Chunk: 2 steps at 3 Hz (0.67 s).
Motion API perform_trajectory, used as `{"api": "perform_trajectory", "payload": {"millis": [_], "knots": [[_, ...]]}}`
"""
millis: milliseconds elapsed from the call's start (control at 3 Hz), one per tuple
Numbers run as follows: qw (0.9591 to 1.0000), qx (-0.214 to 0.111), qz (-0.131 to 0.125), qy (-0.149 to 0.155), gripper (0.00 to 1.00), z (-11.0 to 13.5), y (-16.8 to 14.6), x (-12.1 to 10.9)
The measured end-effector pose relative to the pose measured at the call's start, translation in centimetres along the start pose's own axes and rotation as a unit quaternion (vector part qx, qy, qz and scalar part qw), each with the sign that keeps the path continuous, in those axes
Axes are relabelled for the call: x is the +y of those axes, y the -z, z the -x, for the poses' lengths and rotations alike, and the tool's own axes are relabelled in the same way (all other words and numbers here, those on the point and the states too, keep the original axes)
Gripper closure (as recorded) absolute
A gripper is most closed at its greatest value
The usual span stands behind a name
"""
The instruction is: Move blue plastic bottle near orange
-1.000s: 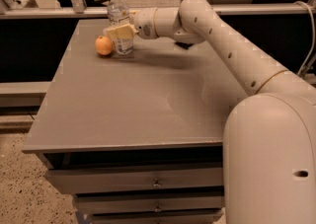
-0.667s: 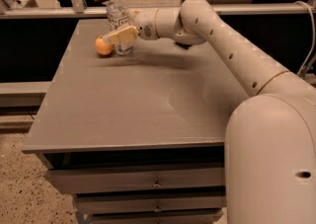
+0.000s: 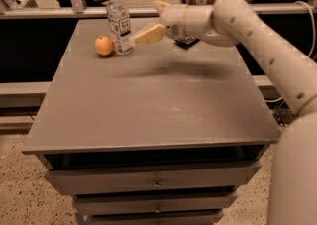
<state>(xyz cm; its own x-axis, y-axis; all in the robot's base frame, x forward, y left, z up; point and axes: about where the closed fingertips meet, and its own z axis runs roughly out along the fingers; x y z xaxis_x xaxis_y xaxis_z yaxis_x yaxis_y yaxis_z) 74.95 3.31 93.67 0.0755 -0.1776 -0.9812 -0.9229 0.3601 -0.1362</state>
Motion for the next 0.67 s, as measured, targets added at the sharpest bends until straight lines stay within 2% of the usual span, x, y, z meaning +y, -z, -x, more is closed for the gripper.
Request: {"api": "perform_trajectory", "payload": {"millis": [333,667], "knots": [[0.9984,-0.017,-0.014,0.053,0.00,2.5,9.8,0.9],[0.9942,-0.020,-0.036,0.099,0.00,4.6,19.1,2.0]]}}
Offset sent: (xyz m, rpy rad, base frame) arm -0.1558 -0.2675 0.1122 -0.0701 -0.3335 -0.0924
